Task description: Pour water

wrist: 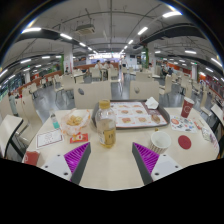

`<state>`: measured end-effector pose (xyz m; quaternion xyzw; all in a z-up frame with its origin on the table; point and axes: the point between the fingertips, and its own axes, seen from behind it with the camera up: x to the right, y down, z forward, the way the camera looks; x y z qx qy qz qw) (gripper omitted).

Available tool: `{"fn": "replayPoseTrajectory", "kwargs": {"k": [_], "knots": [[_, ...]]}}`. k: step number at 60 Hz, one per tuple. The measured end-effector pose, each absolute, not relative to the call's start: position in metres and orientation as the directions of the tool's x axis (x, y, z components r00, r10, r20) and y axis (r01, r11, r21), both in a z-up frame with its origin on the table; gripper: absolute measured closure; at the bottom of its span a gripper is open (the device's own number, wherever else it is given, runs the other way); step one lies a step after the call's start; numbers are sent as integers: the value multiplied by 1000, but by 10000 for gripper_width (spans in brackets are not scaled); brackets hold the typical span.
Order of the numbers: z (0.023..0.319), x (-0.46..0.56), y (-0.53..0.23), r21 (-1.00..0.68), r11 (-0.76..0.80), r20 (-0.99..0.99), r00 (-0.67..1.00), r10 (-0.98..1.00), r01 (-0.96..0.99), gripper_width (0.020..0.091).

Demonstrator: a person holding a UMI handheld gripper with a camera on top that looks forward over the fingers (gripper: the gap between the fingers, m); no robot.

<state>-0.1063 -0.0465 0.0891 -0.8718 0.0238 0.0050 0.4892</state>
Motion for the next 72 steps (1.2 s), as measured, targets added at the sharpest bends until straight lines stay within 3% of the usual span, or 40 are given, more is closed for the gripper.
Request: {"fn": "replayPoseTrajectory", "kwargs": {"k": [18, 24, 29, 43, 49, 61, 72], "knots": [[70, -118, 57, -910, -410, -30, 996, -84, -62, 276], [61, -119, 75, -915, -399, -27, 995, -93, -62, 412], [59, -118, 81, -921, -386, -4, 995, -99, -42, 609], [58, -117, 77, -913, -407, 72, 994, -84, 32, 743], [63, -118, 73, -908, -416, 82, 994, -74, 44, 744], [114, -127, 58, -927, -368, -61, 997, -52, -76, 742], [178, -140, 46, -793, -315, -538, 842, -39, -522, 743]]}}
